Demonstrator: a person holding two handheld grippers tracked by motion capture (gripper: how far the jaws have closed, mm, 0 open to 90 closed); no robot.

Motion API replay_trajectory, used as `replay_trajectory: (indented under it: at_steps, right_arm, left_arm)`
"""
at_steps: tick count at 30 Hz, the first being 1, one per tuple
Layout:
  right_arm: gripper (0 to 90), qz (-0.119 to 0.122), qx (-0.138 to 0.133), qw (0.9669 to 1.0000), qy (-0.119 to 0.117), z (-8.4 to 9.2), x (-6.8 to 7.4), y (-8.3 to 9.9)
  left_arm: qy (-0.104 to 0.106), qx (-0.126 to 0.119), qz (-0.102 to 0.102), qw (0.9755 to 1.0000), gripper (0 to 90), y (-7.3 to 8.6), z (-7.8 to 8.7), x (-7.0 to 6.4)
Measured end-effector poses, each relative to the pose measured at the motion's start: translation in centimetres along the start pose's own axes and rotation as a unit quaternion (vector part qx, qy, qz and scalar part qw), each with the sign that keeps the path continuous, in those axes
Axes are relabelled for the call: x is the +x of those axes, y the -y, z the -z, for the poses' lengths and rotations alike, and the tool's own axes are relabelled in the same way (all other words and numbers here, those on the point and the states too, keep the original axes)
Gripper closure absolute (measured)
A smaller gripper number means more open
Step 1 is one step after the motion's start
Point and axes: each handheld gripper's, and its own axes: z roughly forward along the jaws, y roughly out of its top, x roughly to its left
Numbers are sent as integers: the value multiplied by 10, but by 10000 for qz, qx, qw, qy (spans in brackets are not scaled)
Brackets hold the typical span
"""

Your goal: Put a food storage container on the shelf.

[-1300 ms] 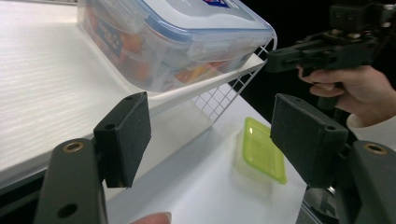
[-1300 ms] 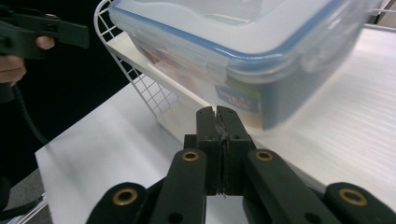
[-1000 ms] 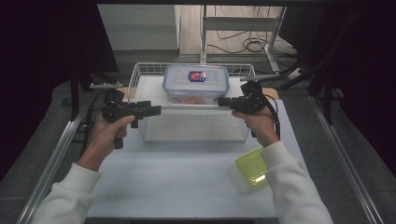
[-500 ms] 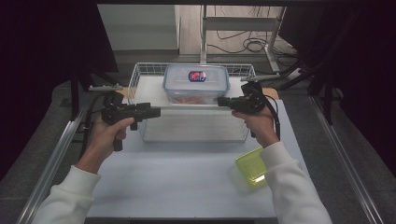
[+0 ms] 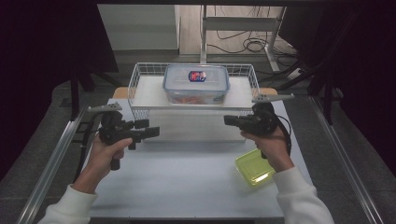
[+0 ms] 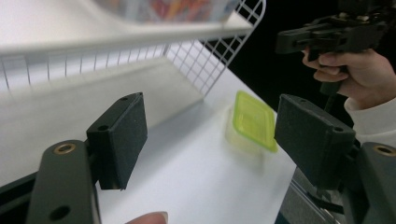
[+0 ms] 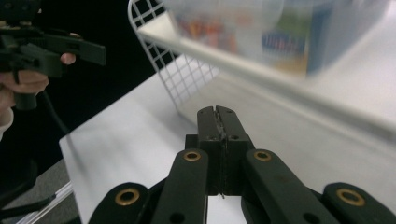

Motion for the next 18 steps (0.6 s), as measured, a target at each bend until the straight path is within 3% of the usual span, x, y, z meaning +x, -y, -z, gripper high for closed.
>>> replay_trajectory:
  at_steps: [1,3,5,9,10,18]
  right_arm:
    - [879,-4,70,10000,40,6,1,14]
    - [874,-1,93,9999,62,7,2,19]
    - [851,36,193,9997,129,13,2,37]
    - [802,-21,364,9993,74,16,2,56]
    - [760,-5,520,9985,163,17,1,64]
    - [683,-31,868,9959,265,16,-1,81]
  left_arm:
    - [-4,35,21,10000,253,6,0,0]
    - [-55,124,6,9999,253,16,-1,-1]
    - [-124,249,-64,9996,248,29,-4,-4]
    - [-152,447,-123,9988,242,43,-10,-6]
    - [-284,566,-212,9978,232,49,-13,-8]
    - [-363,734,-217,9964,231,63,-19,-7]
